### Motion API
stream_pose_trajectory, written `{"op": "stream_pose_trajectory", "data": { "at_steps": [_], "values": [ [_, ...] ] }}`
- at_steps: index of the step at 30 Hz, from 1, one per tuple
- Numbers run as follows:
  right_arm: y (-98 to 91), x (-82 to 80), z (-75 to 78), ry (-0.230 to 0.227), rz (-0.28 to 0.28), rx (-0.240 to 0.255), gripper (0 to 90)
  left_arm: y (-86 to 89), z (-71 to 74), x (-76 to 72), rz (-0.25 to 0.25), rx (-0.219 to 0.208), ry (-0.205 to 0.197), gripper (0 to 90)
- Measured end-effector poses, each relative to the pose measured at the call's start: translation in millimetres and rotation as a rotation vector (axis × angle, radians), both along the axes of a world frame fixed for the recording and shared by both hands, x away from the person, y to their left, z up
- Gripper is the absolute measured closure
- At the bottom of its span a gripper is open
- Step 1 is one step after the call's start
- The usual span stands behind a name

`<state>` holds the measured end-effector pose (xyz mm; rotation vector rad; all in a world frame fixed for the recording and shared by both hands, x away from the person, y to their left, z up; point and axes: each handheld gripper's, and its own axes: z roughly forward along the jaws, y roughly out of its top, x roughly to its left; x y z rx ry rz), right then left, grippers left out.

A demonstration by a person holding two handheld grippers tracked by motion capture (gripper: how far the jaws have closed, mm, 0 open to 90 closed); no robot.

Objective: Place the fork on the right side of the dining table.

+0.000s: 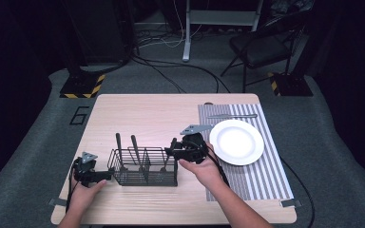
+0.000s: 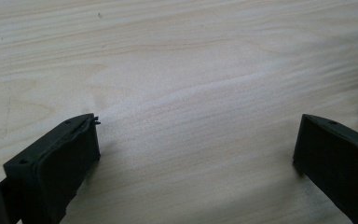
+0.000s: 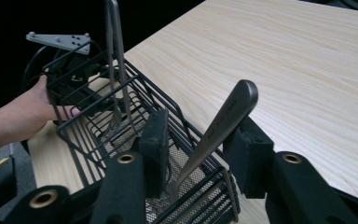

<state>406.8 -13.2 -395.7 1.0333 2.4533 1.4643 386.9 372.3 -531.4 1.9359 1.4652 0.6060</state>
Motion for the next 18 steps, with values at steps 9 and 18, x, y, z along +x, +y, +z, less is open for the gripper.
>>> {"op": "stream_pose_trajectory", "data": {
  "at_steps": [9,18],
  "values": [
    [2.6,-3.0,3.8,-0.02,0.036,-0.021,72.9,0.0,0.0,0.0,0.0,0.0,0.0,0.0],
    [0.4,-4.4,7.1,-0.015,0.073,-0.048,79.7,0.0,0.0,0.0,0.0,0.0,0.0,0.0]
  ]
}}
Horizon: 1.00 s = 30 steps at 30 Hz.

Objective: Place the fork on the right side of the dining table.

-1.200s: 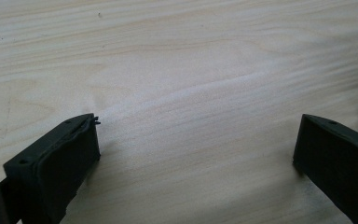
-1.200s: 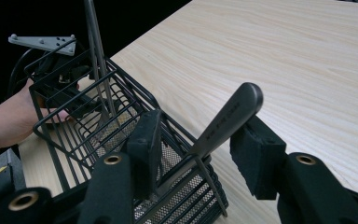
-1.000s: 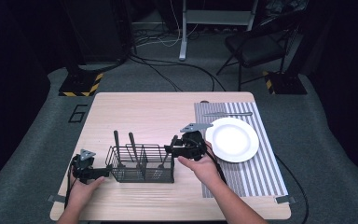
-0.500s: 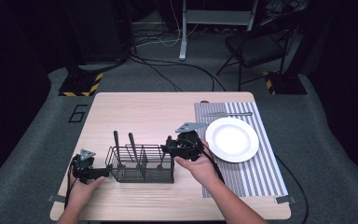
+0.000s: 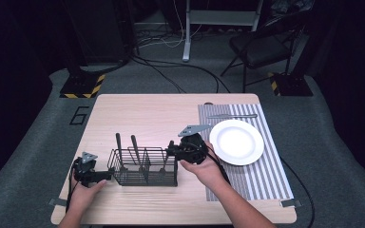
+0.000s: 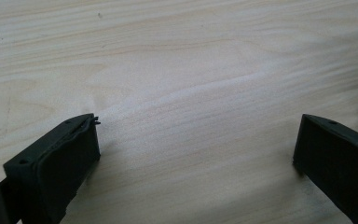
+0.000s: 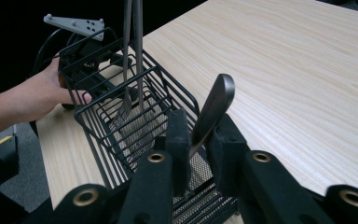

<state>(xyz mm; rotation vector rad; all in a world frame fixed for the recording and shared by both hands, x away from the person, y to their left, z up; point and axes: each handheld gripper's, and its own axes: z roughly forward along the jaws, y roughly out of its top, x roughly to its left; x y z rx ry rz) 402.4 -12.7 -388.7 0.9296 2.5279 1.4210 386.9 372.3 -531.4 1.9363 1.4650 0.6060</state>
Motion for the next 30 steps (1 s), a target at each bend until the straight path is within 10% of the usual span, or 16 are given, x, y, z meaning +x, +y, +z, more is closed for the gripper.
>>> {"op": "stream_pose_trajectory", "data": {
  "at_steps": [30],
  "values": [
    [-2.4,-6.4,2.6,0.069,0.058,0.011,86.7,0.0,0.0,0.0,0.0,0.0,0.0,0.0]
  ]
}}
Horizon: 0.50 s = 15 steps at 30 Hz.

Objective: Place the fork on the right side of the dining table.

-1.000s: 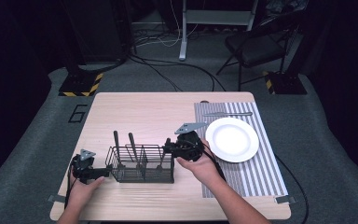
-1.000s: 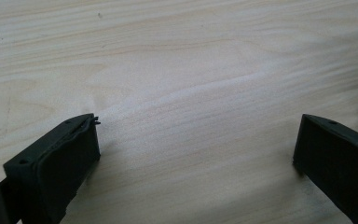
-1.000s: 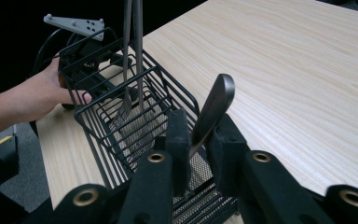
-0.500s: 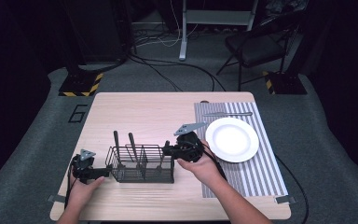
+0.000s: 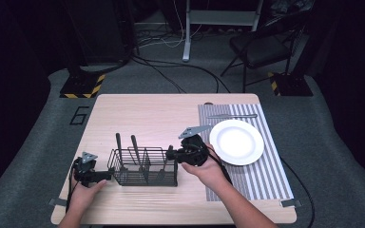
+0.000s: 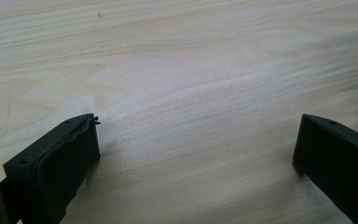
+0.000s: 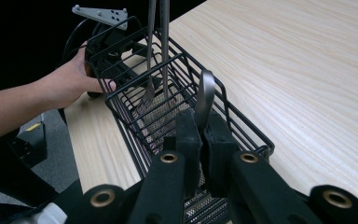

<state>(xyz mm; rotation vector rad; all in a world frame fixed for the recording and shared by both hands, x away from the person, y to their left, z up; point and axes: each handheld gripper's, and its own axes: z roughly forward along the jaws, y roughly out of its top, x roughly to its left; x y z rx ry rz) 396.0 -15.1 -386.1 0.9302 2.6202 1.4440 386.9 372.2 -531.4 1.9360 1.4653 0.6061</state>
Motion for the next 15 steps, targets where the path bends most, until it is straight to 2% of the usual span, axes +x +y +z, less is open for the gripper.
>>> {"op": "stream_pose_trajectory", "data": {
  "at_steps": [10,15],
  "values": [
    [-0.6,-2.7,0.0,-0.029,-0.007,0.018,87.0,0.0,0.0,0.0,0.0,0.0,0.0,0.0],
    [-2.3,-1.6,2.0,-0.029,-0.017,0.032,87.1,0.0,0.0,0.0,0.0,0.0,0.0,0.0]
  ]
}}
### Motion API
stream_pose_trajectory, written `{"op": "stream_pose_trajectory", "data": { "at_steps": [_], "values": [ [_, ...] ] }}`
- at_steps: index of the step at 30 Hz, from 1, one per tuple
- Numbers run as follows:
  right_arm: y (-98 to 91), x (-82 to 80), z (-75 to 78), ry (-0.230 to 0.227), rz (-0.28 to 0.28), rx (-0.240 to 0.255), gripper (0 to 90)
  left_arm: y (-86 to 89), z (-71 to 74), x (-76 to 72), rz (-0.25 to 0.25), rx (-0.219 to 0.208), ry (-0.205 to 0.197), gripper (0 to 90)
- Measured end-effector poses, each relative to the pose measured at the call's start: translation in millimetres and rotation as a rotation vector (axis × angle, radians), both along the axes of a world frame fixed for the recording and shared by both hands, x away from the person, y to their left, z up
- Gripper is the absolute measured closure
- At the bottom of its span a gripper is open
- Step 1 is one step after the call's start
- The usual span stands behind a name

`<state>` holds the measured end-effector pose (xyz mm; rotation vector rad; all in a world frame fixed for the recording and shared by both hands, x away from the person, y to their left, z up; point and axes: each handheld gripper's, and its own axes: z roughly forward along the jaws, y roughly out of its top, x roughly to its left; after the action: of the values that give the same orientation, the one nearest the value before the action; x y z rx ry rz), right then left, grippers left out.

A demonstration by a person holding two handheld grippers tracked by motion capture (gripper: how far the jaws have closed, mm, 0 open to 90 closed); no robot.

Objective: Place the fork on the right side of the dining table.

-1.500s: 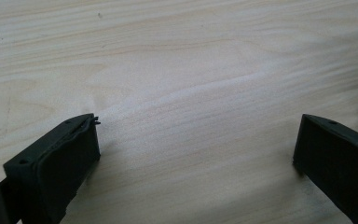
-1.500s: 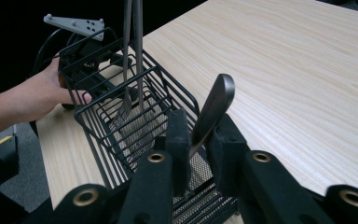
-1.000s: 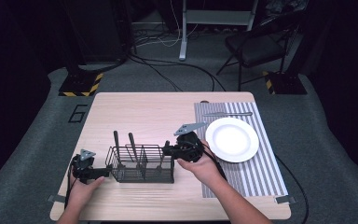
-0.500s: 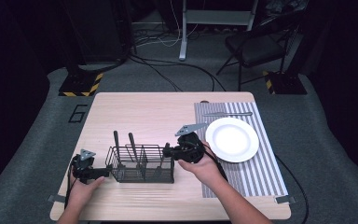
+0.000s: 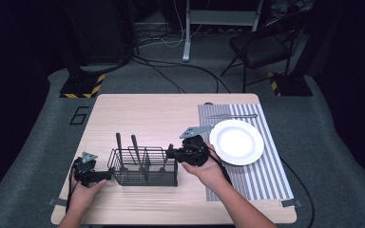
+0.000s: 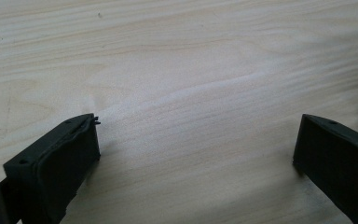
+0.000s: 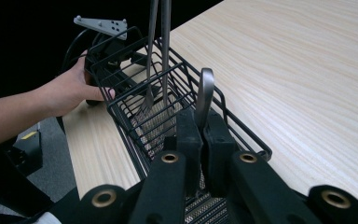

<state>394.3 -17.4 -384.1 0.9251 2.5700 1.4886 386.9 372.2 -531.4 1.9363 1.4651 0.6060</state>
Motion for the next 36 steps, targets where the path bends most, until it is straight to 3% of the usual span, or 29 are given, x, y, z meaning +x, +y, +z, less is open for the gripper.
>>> {"op": "stream_pose_trajectory", "data": {
  "at_steps": [9,36],
  "values": [
    [-3.2,1.3,7.1,-0.011,-0.013,0.023,87.1,0.0,0.0,0.0,0.0,0.0,0.0,0.0],
    [-21.2,4.5,48.6,-0.023,-0.067,0.083,87.1,-0.1,0.0,0.0,0.0,0.0,0.0,0.0]
  ]
}}
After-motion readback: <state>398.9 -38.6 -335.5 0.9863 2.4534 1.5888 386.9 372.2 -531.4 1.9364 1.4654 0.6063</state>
